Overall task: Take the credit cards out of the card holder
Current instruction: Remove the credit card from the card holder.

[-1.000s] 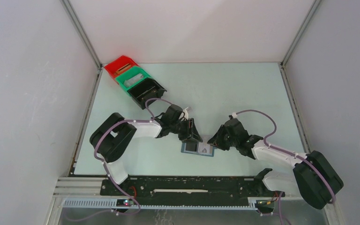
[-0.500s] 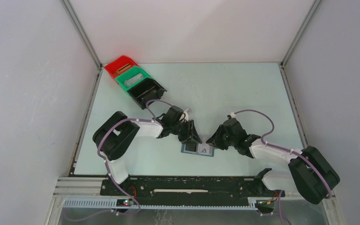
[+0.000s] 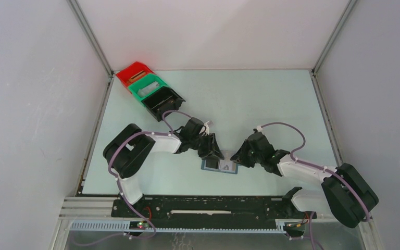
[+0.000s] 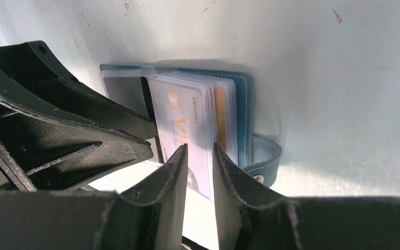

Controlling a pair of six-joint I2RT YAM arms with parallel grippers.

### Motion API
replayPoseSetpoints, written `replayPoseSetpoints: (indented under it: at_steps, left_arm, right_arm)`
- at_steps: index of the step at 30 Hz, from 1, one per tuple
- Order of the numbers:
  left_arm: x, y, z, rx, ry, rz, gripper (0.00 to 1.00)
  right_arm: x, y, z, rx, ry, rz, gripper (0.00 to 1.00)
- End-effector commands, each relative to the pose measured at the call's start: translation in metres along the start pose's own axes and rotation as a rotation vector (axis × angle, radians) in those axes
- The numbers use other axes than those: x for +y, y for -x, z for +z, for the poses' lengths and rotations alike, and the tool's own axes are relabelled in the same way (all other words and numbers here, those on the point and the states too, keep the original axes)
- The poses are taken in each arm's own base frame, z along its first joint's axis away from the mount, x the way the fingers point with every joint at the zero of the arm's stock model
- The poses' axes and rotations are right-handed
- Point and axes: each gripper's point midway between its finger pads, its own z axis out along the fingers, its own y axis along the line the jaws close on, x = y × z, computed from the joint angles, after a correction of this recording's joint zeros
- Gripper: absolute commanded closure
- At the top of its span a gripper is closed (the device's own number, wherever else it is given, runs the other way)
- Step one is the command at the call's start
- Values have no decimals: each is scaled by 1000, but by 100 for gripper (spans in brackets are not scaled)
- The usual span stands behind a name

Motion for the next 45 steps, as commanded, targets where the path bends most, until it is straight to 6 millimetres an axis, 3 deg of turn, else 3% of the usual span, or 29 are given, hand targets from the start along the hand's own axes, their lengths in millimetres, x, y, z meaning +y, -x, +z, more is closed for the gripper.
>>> replayPoseSetpoints:
  at_steps: [1, 9, 22, 33, 45]
  left_arm:
    - [8, 5, 4, -19, 39, 26, 57]
    - [8, 6, 2, -25, 40, 28, 57]
    - [11, 6, 1, -27, 44, 24, 57]
    - [18, 4, 0, -28, 48, 19, 57]
    - [17, 6, -1, -41, 29, 15, 71]
  right_arm:
    - [6, 2, 0, -24, 13, -17, 68]
    - [21, 10, -15, -86, 62, -26, 66]
    - [13, 0, 0, -41, 24, -32, 66]
    - [18, -1, 7, -30, 48, -38, 66]
    - [22, -9, 13, 7, 69, -29, 67]
